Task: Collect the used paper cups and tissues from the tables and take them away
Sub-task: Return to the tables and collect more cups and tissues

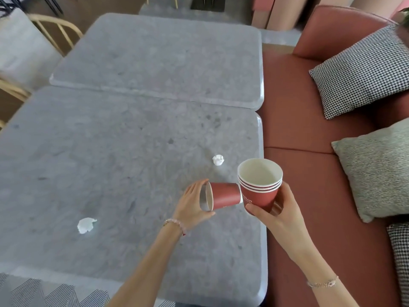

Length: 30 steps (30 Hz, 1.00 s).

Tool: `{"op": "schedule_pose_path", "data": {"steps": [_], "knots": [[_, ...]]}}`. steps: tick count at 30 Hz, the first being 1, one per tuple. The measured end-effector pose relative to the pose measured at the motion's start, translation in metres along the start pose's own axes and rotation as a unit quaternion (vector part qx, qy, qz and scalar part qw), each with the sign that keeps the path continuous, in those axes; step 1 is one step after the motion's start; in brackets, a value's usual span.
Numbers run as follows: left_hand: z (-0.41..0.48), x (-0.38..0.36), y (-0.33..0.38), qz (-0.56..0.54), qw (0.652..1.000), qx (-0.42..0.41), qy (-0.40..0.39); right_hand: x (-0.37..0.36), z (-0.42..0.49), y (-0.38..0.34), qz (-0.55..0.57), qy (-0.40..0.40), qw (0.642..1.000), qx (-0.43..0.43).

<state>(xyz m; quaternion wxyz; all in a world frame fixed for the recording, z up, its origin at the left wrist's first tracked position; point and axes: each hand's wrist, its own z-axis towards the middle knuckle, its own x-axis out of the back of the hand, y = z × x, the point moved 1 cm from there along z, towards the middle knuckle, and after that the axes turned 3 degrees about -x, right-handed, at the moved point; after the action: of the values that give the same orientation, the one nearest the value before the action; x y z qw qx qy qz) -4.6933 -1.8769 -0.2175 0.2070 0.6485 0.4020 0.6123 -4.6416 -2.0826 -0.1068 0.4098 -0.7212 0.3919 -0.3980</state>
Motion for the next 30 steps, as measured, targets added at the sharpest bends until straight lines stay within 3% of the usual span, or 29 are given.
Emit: {"op": "schedule_pose_path", "data": {"steps": [18,30], "knots": [[-0.018,0.062,0.068,-0.141,0.981,-0.034,0.126,0.009,0.015,0.015,-0.025,-0.005,1.000,0.009],[-0.029,0.092,0.112,-0.270,0.936,-0.088,0.206,0.000,0.009,0.029,-0.045,-0.050,0.998,0.018]]}}
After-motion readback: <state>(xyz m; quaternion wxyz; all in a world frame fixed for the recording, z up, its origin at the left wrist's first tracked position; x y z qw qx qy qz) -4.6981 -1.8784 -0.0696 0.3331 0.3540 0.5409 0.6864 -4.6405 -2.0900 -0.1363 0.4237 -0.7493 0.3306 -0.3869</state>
